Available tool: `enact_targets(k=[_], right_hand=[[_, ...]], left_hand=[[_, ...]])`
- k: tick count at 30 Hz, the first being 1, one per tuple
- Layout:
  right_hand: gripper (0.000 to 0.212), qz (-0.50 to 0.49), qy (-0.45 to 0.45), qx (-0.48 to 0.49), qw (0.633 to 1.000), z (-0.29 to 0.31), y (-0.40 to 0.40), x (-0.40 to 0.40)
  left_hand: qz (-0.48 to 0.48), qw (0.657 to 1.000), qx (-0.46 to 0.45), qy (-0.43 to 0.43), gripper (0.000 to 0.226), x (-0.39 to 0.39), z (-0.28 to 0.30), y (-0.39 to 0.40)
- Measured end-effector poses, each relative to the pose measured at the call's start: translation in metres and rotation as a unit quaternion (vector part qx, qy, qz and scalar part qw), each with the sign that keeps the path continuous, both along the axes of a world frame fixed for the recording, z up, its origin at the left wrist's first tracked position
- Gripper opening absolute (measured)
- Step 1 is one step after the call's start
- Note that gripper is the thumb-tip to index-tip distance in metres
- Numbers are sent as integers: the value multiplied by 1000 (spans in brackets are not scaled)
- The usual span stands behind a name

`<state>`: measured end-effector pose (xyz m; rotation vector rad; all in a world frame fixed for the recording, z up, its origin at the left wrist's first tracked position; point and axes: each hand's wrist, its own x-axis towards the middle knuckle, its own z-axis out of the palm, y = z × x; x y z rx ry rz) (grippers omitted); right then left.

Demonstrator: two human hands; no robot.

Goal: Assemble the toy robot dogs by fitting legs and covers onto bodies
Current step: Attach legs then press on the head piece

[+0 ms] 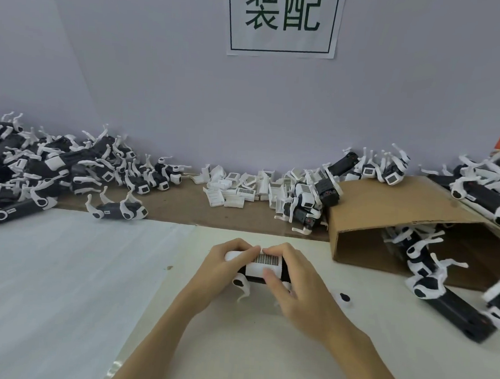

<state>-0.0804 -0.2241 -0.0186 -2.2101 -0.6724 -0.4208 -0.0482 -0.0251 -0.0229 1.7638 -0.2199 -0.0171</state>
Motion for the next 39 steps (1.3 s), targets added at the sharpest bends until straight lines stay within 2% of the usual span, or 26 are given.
enact_targets(k=[3,7,9,11,14,16,18,22,26,30,39], right_hand=[[15,22,110,88,990,11,-6,1],[19,88,278,16,957,27,-34,4],[21,105,306,-3,946,31,-45,4],[25,85,243,23,966,28,-46,5],[38,-22,33,0,999,15,-31,11],[42,-58,-72,-50,994,5,-23,14],[43,-75,-119,-75,987,-1,-22,15],[44,-47,-95,-73,992,-4,-22,15],[42,-25,-8,-51,998,-7,-26,16],[35,-23,38,-38,998,-12,-24,18],[39,-17,107,-21,994,-6,-33,20]], left_hand=[[-7,998,28,-51,18,-4,7,-2],[-67,990,76,-102,11,-12,16,-5],[-83,979,128,-137,27,-15,16,-7],[-78,961,166,-209,54,-14,15,-8],[-37,953,160,-253,70,-9,12,-5],[-20,946,172,-275,74,-3,4,-2],[-38,954,153,-256,78,-2,0,0],[-49,946,191,-257,70,1,-5,-1],[-79,963,132,-219,56,2,-5,-2],[-99,971,121,-179,46,1,-6,0],[-68,948,207,-233,39,0,-8,-2]])
